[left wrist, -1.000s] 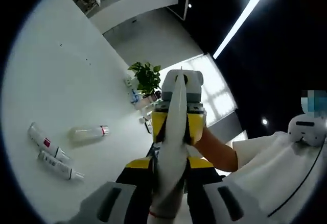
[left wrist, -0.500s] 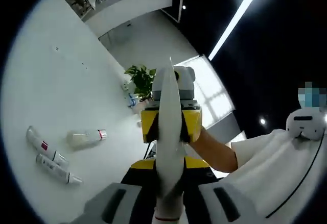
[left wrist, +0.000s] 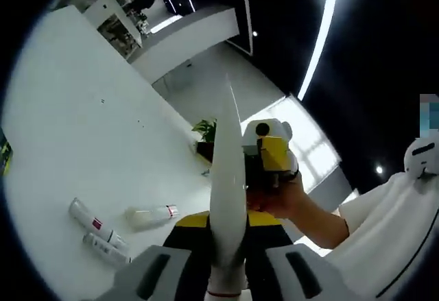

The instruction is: Arrange the skincare products in the storage area until every visible bottle or jar stands upright without overlapping.

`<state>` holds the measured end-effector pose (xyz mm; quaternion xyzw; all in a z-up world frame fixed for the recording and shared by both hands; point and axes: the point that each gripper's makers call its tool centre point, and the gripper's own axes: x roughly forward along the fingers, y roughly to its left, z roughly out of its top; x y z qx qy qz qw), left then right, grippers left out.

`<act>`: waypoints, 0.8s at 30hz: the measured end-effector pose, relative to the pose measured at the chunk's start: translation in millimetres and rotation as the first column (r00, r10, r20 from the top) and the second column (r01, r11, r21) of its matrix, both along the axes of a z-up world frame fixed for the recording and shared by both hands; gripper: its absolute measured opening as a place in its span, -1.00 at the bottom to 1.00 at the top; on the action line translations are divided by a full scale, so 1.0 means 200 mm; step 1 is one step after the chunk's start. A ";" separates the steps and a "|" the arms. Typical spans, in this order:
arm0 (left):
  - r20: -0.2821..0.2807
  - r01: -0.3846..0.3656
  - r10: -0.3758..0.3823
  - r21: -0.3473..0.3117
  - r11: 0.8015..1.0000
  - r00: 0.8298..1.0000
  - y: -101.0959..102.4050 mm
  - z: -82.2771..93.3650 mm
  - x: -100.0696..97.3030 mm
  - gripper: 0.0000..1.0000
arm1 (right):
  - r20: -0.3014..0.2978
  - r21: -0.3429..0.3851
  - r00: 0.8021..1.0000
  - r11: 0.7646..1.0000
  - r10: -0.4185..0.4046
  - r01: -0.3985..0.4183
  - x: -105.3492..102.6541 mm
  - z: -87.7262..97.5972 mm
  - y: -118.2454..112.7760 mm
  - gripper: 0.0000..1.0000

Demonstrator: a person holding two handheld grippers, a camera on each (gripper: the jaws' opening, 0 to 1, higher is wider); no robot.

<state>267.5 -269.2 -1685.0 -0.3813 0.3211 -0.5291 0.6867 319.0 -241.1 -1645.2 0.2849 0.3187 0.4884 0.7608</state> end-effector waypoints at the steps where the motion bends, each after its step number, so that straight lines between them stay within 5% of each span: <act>1: 0.005 -0.009 0.009 0.005 1.000 1.000 0.00 0.00 0.01 -0.68 | 0.009 -0.024 1.000 1.000 0.000 0.000 0.00 -0.01 0.01 -0.40; 10: 0.100 -0.094 0.079 0.164 0.982 0.992 0.02 -0.07 0.11 -0.68 | 0.104 -0.157 0.987 0.978 -0.121 0.137 0.08 -0.06 0.03 -0.23; 24: 0.222 -0.193 0.106 0.416 0.889 0.969 -0.02 -0.21 0.17 -0.68 | 0.014 -0.206 0.958 0.937 -0.286 0.283 0.18 -0.20 -0.05 -0.30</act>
